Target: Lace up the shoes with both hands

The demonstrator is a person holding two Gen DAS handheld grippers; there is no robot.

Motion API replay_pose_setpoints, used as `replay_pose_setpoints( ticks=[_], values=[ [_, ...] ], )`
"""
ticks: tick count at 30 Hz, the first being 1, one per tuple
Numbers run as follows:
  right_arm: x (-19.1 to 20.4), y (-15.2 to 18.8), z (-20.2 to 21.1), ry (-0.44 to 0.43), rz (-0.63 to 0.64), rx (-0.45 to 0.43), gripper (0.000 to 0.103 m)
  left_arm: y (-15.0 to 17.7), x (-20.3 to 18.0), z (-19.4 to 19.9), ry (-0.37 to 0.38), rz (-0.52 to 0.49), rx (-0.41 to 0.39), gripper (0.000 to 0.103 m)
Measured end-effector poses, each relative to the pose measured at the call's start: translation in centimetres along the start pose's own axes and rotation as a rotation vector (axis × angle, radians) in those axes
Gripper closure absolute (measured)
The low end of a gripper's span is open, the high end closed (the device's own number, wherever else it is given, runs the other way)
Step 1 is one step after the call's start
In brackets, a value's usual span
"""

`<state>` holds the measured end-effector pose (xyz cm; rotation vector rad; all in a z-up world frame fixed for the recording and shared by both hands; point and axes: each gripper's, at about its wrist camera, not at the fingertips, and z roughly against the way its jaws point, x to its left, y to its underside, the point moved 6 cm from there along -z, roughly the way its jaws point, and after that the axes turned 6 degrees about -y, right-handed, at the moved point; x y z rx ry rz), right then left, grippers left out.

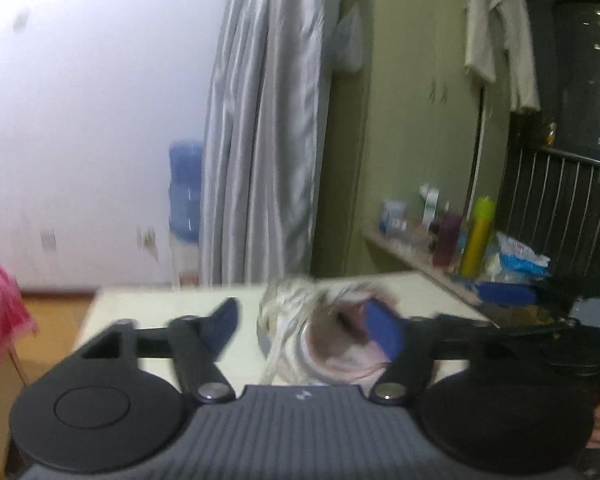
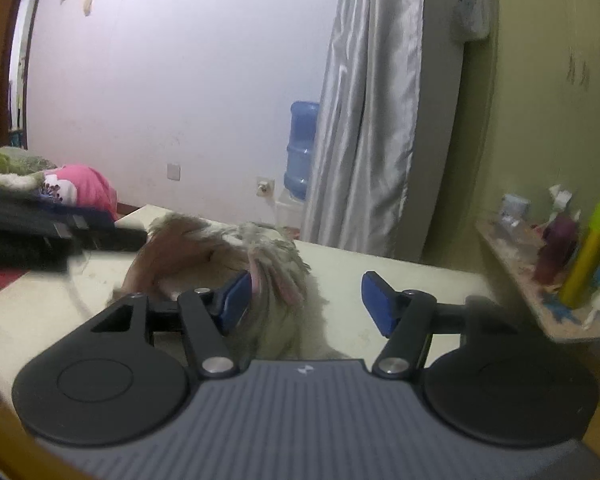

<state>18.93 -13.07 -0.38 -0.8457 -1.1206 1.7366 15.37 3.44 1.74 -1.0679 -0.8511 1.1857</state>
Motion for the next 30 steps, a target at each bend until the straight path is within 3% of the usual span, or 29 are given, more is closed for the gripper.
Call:
replay_pose_setpoints(
  ticks=[5,8,10,12,16,20,22,25,30],
  values=[
    [-1.7,0.8,7.5,0.034,-0.158,-0.133,0.013,-0.3,-1.5,2.8,-0.008,0.042,-0.041,0.009],
    [-1.8,1.5,9.8,-0.01,-0.272,-0.133,0.001,0.2,-2.1,3.2,-0.033,0.068,-0.038,0.0],
    [-1.9,2.0,11.4,-0.04,-0.348,-0.133,0.001,0.7,-2.6,3.8,-0.04,0.093,-0.031,0.0],
    [-2.3,2.5,12.4,-0.007,-0.43,-0.138,0.001,1.1,-3.1,4.2,-0.047,0.108,0.004,0.0],
    [-3.0,3.8,13.6,0.034,-0.613,-0.125,0.001,2.3,-3.4,5.5,-0.11,0.134,0.157,0.0],
    [-2.3,4.9,14.2,0.031,-0.675,-0.078,0.001,3.6,-3.6,9.0,-0.165,0.174,0.095,0.0],
    [-1.3,5.2,15.2,0.061,-0.635,-0.072,0.001,3.8,-4.0,10.4,-0.157,0.161,0.085,0.0],
    [0.0,5.4,16.5,0.044,-0.587,-0.091,0.001,3.9,-4.6,12.0,-0.178,0.131,0.043,0.0],
    [1.0,5.6,18.1,0.014,-0.632,-0.142,0.001,4.7,-5.0,12.8,-0.193,0.099,0.03,0.0]
  ],
)
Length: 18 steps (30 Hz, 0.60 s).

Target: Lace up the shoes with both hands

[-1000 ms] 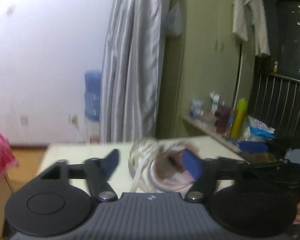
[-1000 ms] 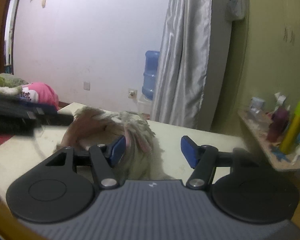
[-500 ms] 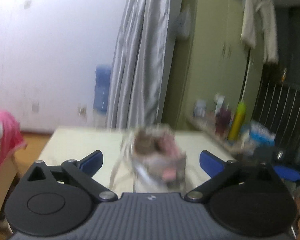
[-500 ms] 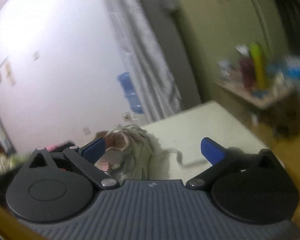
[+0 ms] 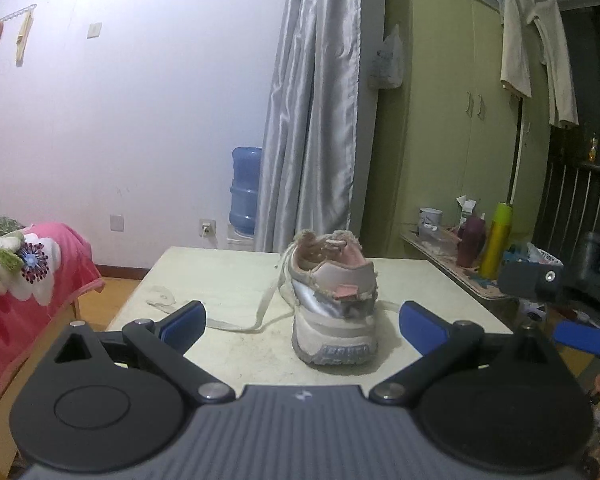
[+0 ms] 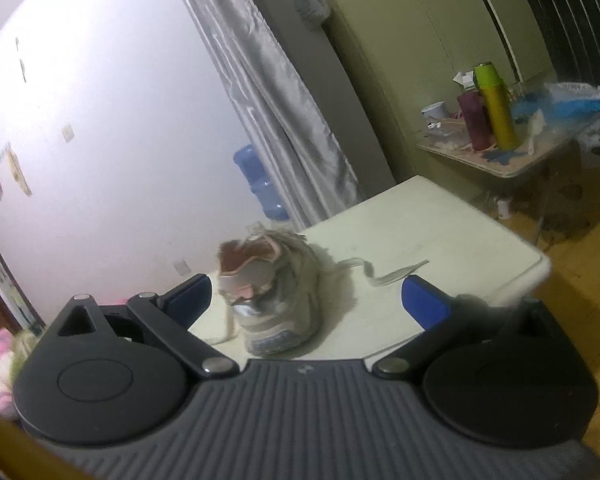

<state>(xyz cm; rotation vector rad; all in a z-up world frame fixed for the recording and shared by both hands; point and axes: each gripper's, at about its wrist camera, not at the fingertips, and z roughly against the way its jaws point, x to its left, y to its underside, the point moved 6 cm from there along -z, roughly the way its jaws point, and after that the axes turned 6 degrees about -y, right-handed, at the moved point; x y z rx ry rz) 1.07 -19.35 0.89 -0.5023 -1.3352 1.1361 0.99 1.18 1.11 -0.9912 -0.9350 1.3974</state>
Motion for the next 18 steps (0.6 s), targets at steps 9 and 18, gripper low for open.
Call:
replay_pose_setpoints(
  ticks=[9,18],
  values=[
    [1.3,1.0,1.1,0.009,0.087,0.022,0.001,1.0,-0.3,-0.1,0.02,-0.002,0.022,0.0],
    [0.9,0.6,1.9,0.015,0.104,0.016,0.001,1.1,-0.9,0.6,0.016,-0.027,0.008,0.0]
  ],
)
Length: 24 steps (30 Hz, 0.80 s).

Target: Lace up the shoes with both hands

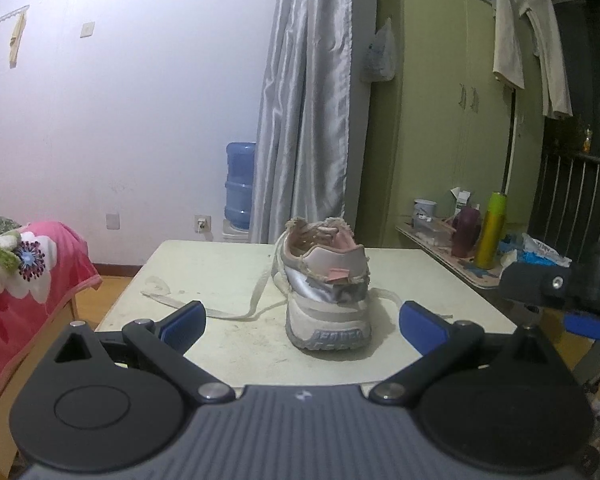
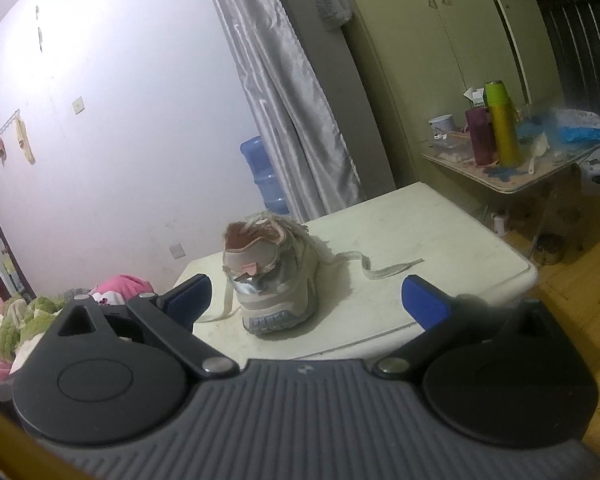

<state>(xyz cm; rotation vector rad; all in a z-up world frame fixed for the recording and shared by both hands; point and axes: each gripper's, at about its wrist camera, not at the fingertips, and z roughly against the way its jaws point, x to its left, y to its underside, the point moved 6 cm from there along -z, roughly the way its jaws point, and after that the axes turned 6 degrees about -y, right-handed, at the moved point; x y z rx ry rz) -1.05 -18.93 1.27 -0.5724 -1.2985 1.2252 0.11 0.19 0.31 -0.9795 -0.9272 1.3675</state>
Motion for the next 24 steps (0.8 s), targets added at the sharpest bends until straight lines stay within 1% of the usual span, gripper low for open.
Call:
replay_pose_setpoints(
  ticks=[3,11,13,17,18,21,22,24],
  values=[
    [-0.3,0.0,0.3,0.0,0.0,-0.008,0.001,0.1,0.0,0.2,0.014,0.006,0.0,0.0],
    [-1.0,0.0,1.0,0.014,0.016,-0.01,0.001,0.2,0.1,-0.1,0.009,0.024,0.01,0.0],
    [-1.1,0.1,0.9,0.017,0.016,-0.007,0.001,0.3,0.2,-0.1,-0.015,0.031,0.004,0.0],
    [-1.3,0.3,0.6,0.024,0.019,0.002,0.001,0.4,-0.1,-0.3,-0.056,-0.026,-0.016,0.0],
    [-1.3,0.3,0.4,0.024,0.019,0.008,0.001,0.5,-0.2,-0.4,-0.075,-0.044,-0.017,0.0],
    [-1.2,0.5,-0.1,0.018,0.033,0.024,0.001,0.6,-0.4,-0.8,-0.163,-0.093,-0.037,0.0],
    [-1.1,0.5,-0.2,0.016,0.04,0.029,0.001,0.6,-0.6,-1.0,-0.18,-0.109,-0.043,0.0],
    [-0.9,0.7,-0.5,0.015,0.051,0.039,0.001,0.8,-0.7,-1.3,-0.183,-0.127,-0.042,0.0]
  ],
)
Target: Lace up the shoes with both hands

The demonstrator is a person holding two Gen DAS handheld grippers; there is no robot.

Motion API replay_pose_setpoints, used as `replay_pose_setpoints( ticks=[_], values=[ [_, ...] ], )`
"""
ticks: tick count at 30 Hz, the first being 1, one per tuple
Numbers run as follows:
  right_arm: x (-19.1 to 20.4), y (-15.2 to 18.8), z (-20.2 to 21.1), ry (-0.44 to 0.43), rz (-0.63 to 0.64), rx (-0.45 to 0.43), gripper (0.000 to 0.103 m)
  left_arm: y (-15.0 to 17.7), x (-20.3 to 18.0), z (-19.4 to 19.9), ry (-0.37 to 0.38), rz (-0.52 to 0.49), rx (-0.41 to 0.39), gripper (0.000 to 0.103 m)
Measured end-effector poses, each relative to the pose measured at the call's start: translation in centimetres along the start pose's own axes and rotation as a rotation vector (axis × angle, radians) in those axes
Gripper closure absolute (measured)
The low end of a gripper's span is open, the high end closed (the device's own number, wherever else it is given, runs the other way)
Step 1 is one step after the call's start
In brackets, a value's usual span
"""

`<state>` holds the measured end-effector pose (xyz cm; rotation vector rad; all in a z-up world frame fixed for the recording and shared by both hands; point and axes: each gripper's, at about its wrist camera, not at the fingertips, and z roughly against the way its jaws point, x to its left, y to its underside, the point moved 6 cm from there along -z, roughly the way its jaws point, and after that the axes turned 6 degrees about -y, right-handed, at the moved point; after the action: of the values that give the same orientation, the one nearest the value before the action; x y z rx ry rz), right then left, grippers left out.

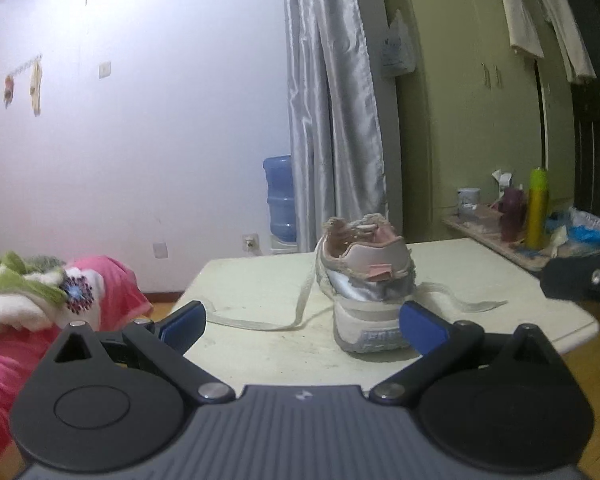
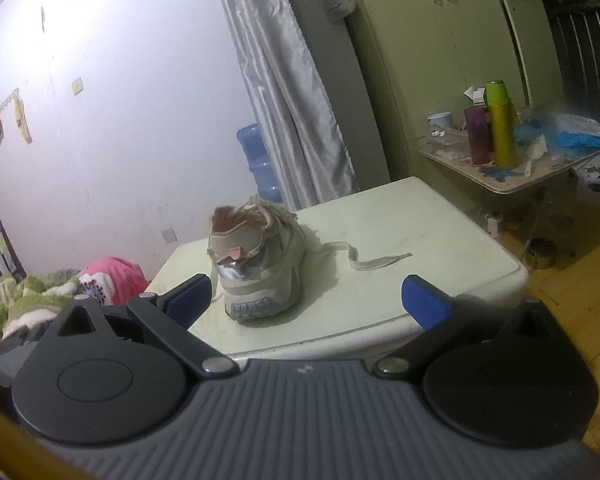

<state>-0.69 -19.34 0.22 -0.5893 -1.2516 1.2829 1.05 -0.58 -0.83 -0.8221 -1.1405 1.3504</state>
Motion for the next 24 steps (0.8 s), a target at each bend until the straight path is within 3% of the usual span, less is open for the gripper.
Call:
replay_pose_setpoints(
  ticks=[24],
  values=[
    [0.54,0.29,-0.35,-0.005,0.013,0.013,0.001,0.07,-0.19,0.19,0.087,0.044,0.023,0.0]
  ],
)
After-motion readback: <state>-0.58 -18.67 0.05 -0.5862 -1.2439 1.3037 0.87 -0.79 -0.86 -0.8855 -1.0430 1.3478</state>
